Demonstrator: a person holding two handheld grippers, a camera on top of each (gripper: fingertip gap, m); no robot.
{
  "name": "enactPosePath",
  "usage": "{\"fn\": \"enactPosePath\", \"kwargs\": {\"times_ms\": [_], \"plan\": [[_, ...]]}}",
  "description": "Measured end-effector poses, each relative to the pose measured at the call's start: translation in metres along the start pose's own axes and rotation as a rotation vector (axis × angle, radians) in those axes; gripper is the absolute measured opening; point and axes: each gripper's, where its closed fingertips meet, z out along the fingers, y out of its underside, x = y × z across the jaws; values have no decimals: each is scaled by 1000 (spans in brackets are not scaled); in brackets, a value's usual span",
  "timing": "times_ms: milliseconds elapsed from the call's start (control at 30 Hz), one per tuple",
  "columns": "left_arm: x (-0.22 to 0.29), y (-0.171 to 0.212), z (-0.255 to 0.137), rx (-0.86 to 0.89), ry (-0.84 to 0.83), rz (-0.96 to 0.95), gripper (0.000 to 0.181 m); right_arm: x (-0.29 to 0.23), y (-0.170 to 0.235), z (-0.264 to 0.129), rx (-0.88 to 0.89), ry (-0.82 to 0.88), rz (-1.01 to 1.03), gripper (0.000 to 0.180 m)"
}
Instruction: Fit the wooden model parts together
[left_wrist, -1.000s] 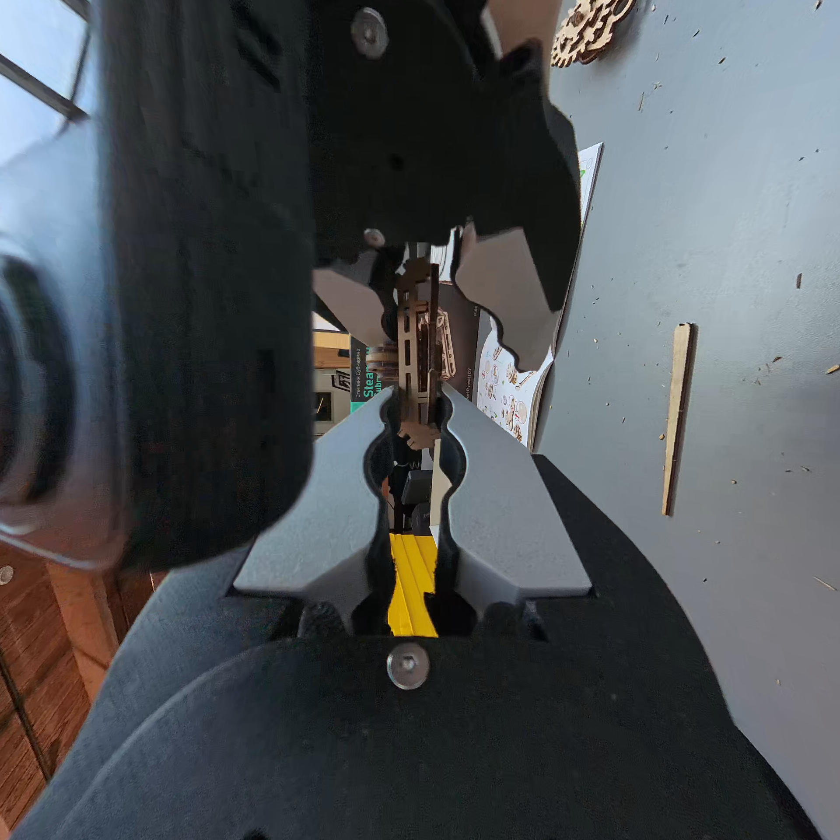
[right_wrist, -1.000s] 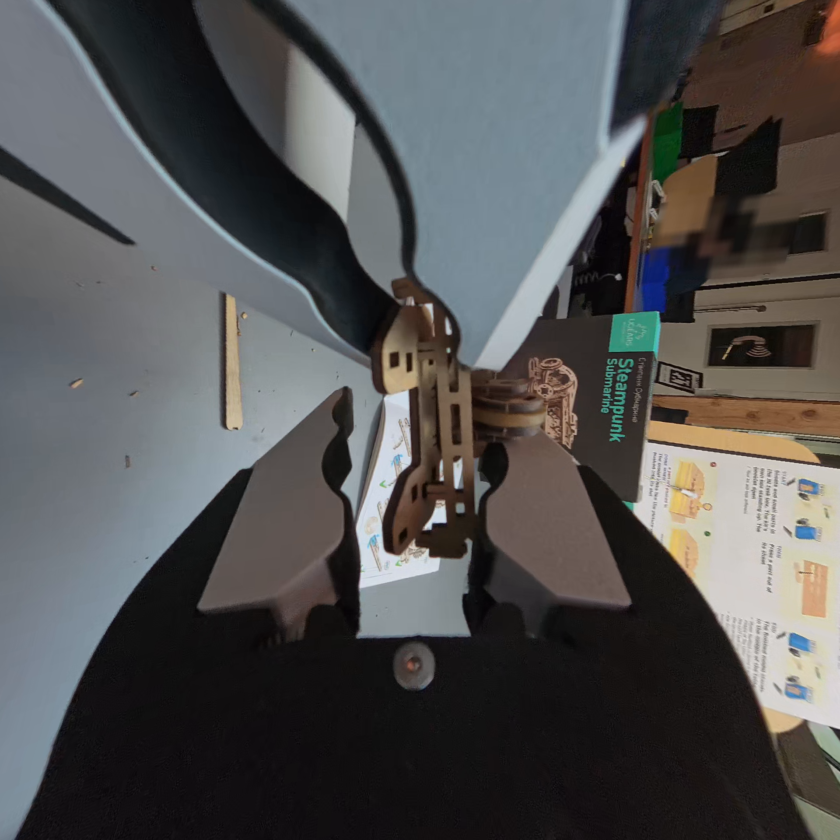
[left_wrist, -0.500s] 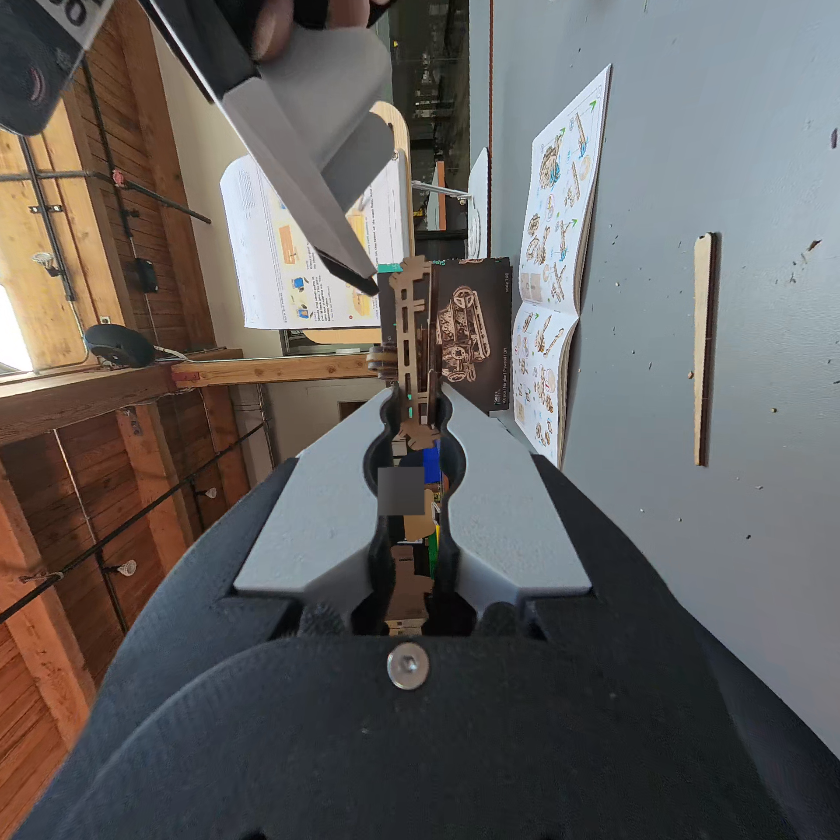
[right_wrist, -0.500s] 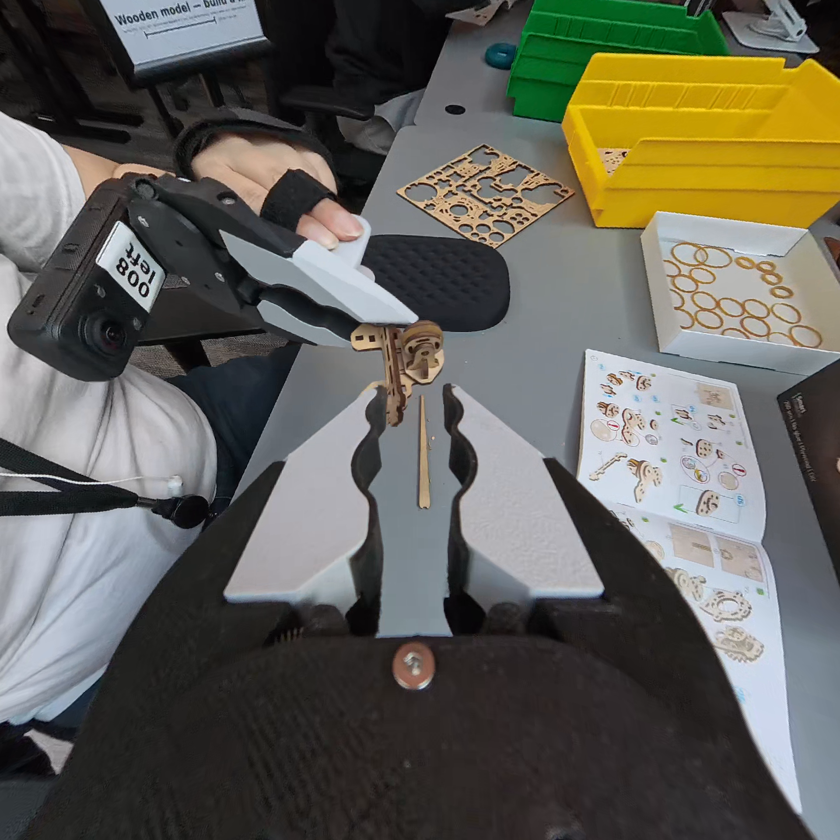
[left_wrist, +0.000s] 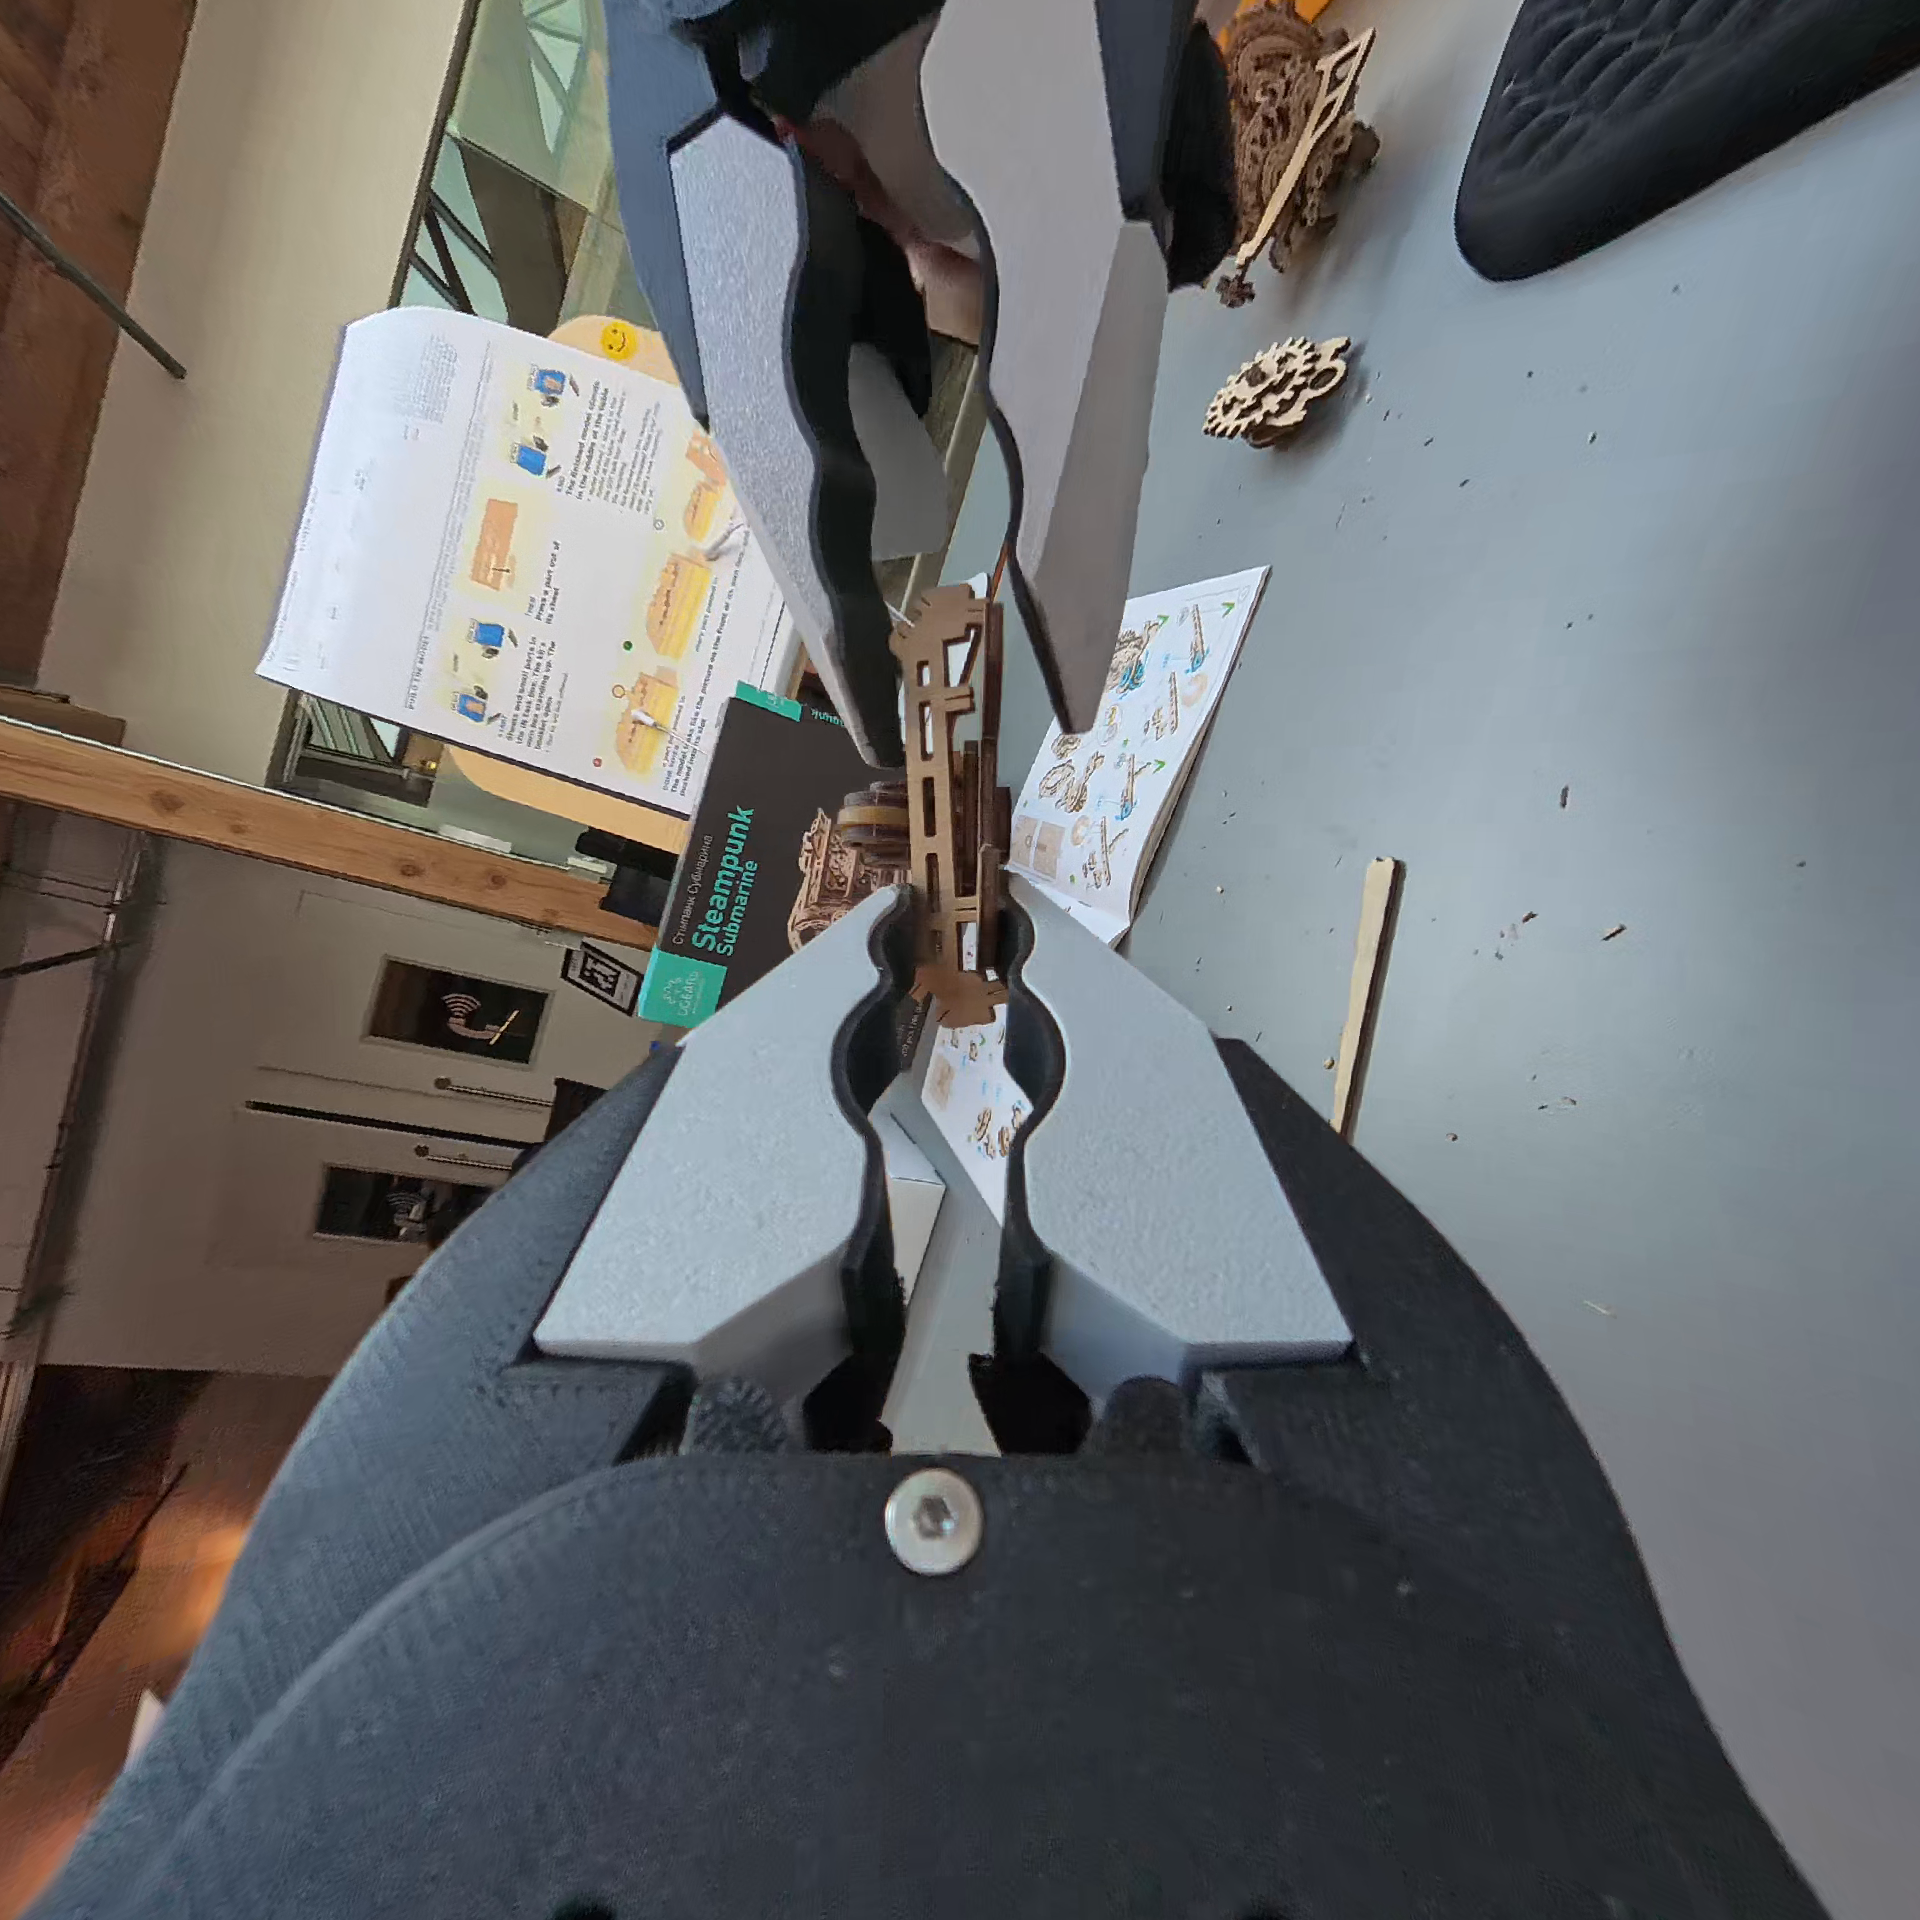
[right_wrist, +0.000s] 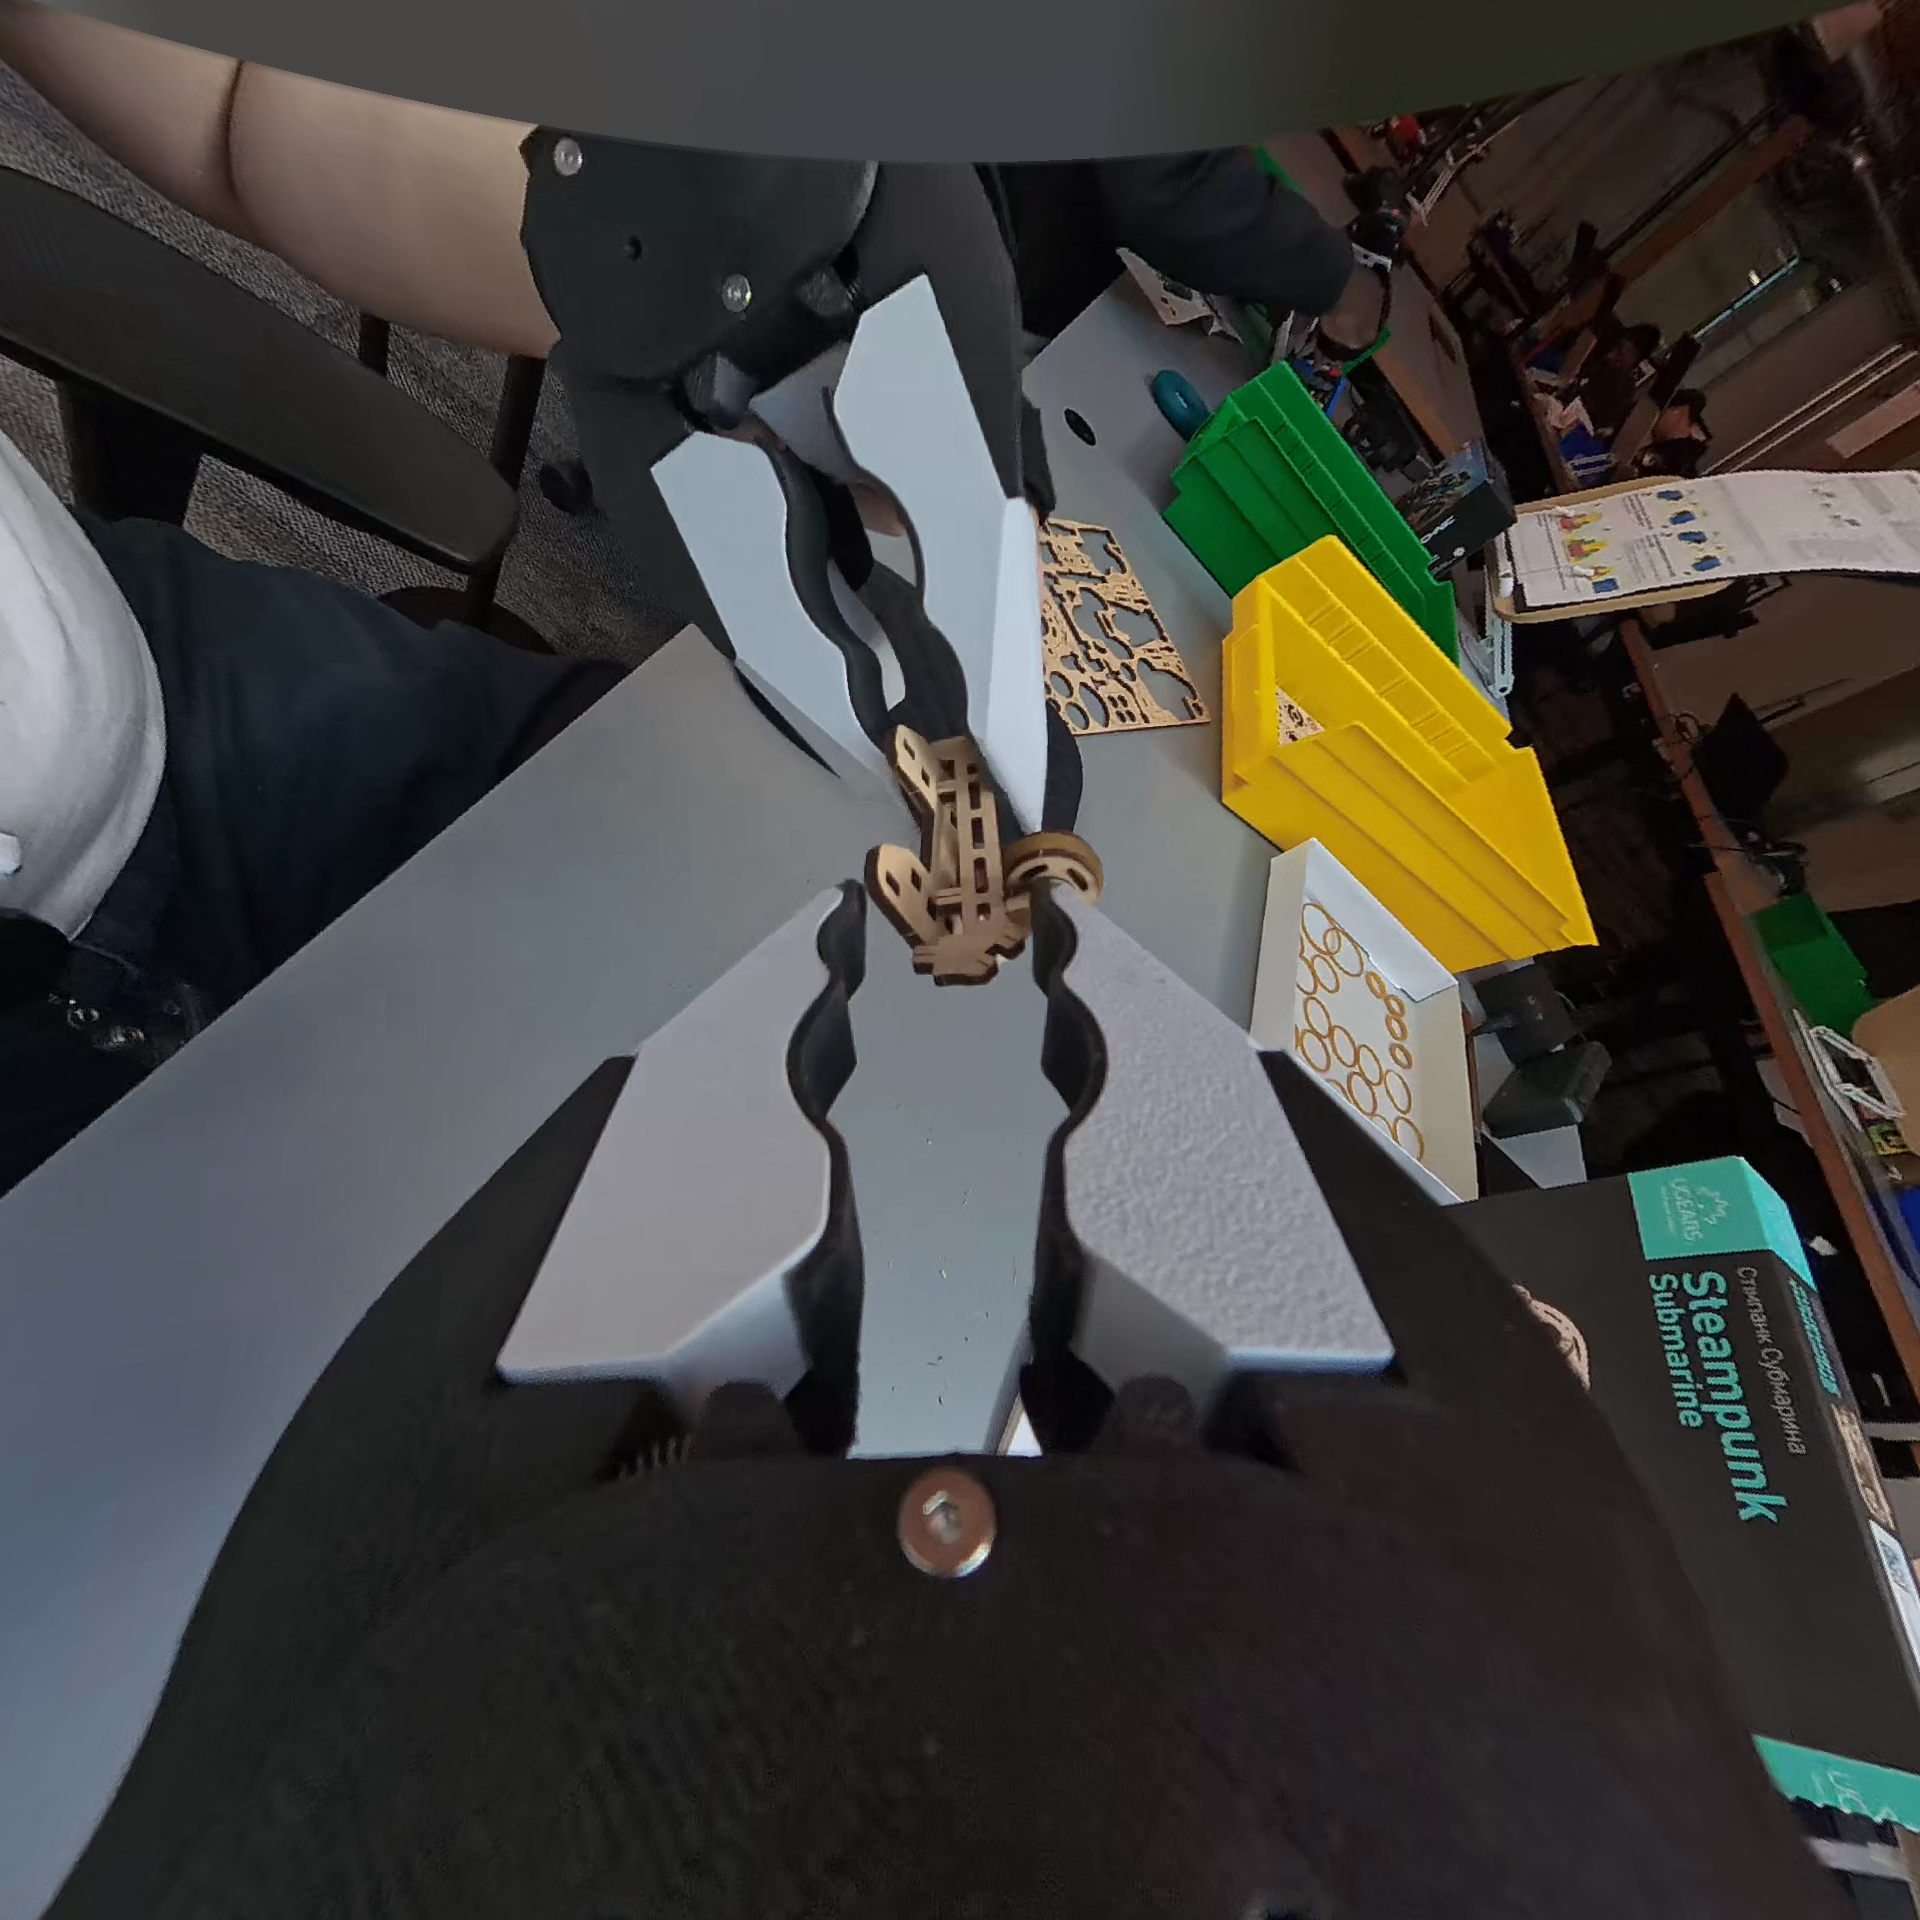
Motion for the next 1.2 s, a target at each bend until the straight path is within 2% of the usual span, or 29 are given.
{"fn": "enactPosePath", "kwargs": {"times_ms": [500,600,700,967,1200], "plan": [[-15,-31,-11,283,105,-529,12,15,-42,-15,567,-49,372,20],[-17,-34,-9,301,80,-558,12,13,-46,-11,583,-9,354,25],[-18,-39,-9,344,53,-583,12,15,-53,-13,617,5,378,21],[-22,-44,-10,477,145,-910,12,27,-57,-11,640,-6,543,22],[-24,-42,-8,515,138,-1008,12,34,-54,-7,604,37,607,19]]}}
